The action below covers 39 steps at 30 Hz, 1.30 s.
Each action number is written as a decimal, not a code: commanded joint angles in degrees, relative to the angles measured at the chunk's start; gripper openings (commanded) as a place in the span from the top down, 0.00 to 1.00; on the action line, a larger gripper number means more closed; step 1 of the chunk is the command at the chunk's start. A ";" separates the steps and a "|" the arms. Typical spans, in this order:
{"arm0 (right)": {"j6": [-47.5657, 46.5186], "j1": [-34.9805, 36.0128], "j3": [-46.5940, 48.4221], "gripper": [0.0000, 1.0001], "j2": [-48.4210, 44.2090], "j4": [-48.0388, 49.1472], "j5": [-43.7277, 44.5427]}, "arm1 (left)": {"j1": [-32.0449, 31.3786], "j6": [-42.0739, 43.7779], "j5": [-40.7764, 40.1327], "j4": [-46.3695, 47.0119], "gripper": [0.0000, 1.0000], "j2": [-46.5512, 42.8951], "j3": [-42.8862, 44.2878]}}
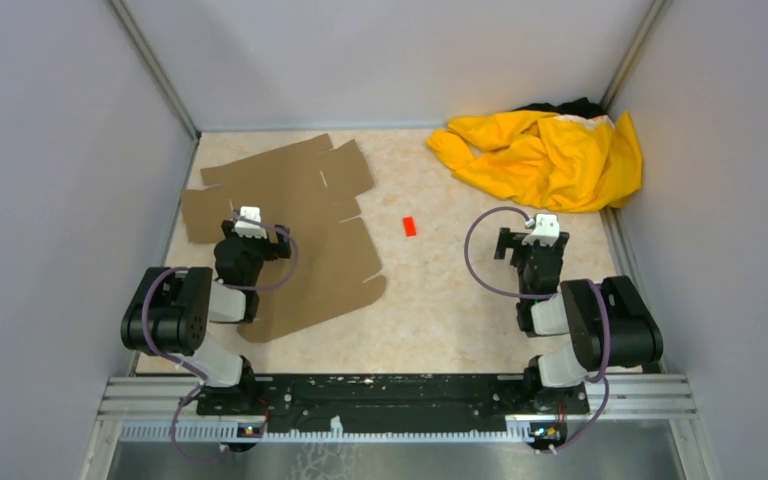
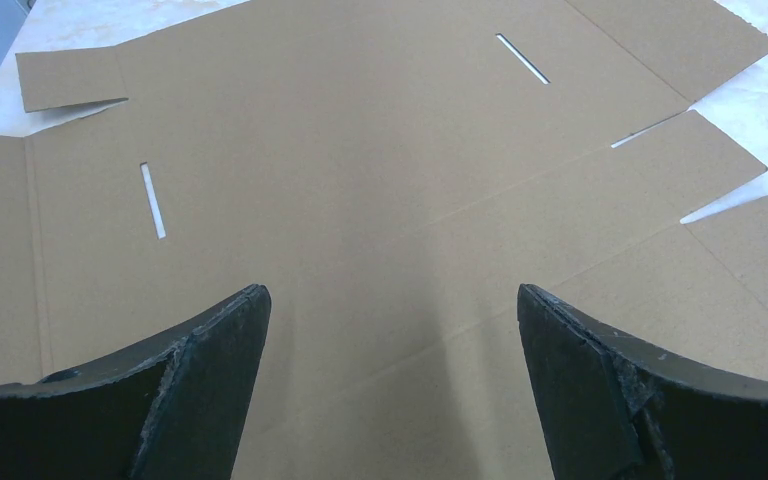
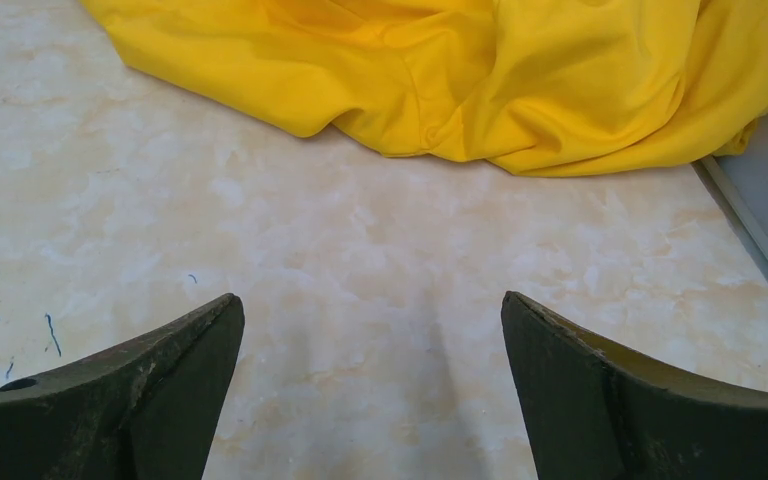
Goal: Fold the paper box
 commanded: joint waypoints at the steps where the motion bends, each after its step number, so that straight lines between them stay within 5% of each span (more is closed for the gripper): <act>1: 0.62 -0.40 1.87 0.01 -0.59 1.87 0.23 | -0.15 0.43 1.10 1.30 0.01 0.51 0.52; 13: 0.58 -0.40 1.50 0.01 -0.69 2.50 0.36 | -0.15 0.61 1.08 2.47 0.01 0.15 0.10; 16: 0.90 -0.31 0.60 0.01 -3.79 2.35 2.36 | -0.68 1.25 2.88 -10.45 0.01 -6.21 3.51; 20: 3.12 -0.23 4.52 0.01 -20.07 -19.48 -0.20 | -3.36 -0.05 1.11 -34.07 0.01 -13.53 16.28; 24: 8.55 -0.23 10.64 0.01 -30.91 -32.05 -5.58 | -7.69 -3.65 -2.41 -39.17 0.01 -19.11 21.18; 28: 15.58 -0.18 24.70 0.01 -32.58 -54.82 -6.31 | -14.11 -8.59 -14.82 -46.37 0.01 -23.37 28.40; 32: 17.23 -0.14 38.03 0.01 -27.77 -64.30 -24.66 | -15.87 -16.28 -15.66 -61.42 0.01 -26.48 40.08; 36: 28.35 -0.13 44.93 0.01 -16.68 -53.75 -48.71 | -15.21 -20.47 -15.02 -63.12 0.01 -29.77 41.74; 39: 38.91 0.01 53.11 0.01 -1.81 -47.68 -63.56 | -11.85 -38.96 -19.95 -67.07 0.01 -31.06 37.93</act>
